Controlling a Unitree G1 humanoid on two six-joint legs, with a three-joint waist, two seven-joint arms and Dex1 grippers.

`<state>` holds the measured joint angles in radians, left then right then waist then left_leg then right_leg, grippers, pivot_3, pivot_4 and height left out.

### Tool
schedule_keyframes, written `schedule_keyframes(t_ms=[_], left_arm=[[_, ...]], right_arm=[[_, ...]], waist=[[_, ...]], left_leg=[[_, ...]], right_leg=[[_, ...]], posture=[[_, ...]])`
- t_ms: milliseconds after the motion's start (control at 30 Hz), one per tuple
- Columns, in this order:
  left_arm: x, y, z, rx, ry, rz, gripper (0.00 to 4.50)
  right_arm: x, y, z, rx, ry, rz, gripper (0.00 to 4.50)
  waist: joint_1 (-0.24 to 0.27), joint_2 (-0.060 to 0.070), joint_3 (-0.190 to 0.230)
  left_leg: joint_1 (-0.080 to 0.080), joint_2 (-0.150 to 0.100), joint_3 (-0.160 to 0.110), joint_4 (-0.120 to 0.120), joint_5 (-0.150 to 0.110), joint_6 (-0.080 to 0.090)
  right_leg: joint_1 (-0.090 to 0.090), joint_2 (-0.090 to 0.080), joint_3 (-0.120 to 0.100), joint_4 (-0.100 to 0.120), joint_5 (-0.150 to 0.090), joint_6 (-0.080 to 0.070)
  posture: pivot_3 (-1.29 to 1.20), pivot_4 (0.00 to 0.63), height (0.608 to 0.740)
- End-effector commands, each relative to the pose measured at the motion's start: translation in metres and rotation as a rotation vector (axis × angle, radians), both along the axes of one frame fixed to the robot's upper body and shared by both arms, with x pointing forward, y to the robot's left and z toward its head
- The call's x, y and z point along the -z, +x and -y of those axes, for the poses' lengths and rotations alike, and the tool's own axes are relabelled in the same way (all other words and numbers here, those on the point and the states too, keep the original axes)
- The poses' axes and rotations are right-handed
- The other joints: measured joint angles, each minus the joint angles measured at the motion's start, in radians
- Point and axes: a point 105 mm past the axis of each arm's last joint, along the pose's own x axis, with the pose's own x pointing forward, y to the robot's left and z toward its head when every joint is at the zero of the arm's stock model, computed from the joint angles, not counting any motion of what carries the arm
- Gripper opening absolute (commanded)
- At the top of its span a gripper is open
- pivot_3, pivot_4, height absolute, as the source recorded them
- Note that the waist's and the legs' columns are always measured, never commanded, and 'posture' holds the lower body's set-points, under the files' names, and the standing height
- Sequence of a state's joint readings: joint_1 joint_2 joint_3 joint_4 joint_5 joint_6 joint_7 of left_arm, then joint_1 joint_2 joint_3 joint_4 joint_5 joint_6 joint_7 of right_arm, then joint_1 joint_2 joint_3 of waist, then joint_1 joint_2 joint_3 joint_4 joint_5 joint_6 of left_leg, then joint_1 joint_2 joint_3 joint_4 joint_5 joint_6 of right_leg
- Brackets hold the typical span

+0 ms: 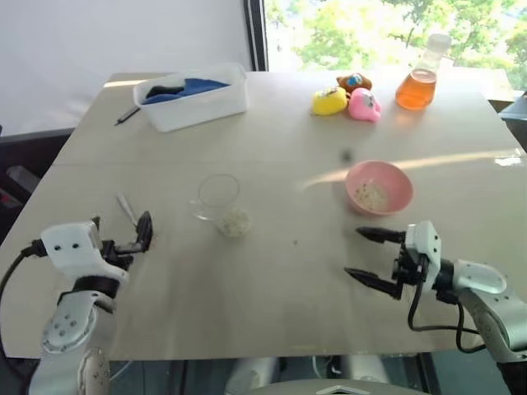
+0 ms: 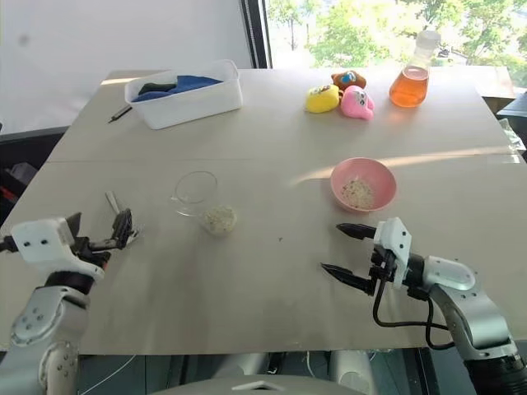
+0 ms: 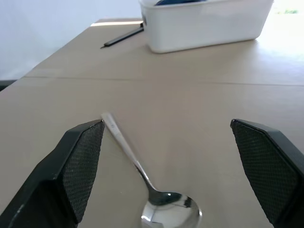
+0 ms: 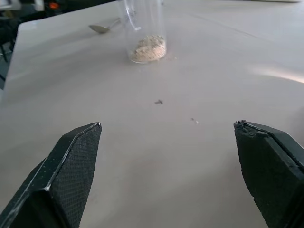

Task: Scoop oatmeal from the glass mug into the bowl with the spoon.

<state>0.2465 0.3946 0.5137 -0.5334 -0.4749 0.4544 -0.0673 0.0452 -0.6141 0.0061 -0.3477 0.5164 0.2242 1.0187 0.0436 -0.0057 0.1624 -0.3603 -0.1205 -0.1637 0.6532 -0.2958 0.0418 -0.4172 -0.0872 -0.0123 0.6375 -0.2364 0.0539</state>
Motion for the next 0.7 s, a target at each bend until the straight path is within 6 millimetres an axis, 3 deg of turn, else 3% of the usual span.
schedule_keyframes(t_ms=[33, 367, 533, 700], left_arm=[[0.005, 0.010, -0.017, -0.061, -0.030, -0.122, 4.48], [0.039, 0.036, -0.031, -0.089, -0.126, -0.382, 4.48], [0.048, 0.039, -0.036, -0.089, -0.119, -0.451, 4.48], [0.059, 0.036, -0.036, -0.090, -0.154, -0.505, 4.48]], right_arm=[[-0.023, -0.004, -0.014, -0.077, 0.029, 0.048, 4.50], [-0.040, -0.018, -0.029, -0.131, 0.056, 0.069, 4.50], [-0.054, -0.024, -0.034, -0.169, 0.082, 0.108, 4.50], [-0.056, -0.024, -0.036, -0.183, 0.069, 0.129, 4.50]], waist=[[0.000, -0.001, 0.000], [-0.003, -0.001, 0.000], [-0.004, 0.000, 0.000], [-0.004, 0.001, -0.001]], left_leg=[[0.000, 0.000, 0.000, 0.000, 0.000, 0.000], [0.000, 0.000, -0.001, 0.000, 0.001, 0.002], [0.000, 0.000, 0.001, 0.001, 0.002, 0.002], [0.001, 0.000, 0.001, 0.001, 0.003, 0.001]], right_leg=[[0.000, 0.000, 0.000, 0.000, 0.000, 0.000], [-0.001, 0.000, 0.000, 0.001, 0.001, -0.001], [-0.002, 0.000, 0.001, 0.004, 0.001, -0.001], [-0.002, 0.000, 0.001, 0.005, 0.002, -0.003]], posture=[[0.00, 0.150, 0.740], [0.00, 0.150, 0.740], [0.00, 0.150, 0.740], [0.00, 0.150, 0.740]])
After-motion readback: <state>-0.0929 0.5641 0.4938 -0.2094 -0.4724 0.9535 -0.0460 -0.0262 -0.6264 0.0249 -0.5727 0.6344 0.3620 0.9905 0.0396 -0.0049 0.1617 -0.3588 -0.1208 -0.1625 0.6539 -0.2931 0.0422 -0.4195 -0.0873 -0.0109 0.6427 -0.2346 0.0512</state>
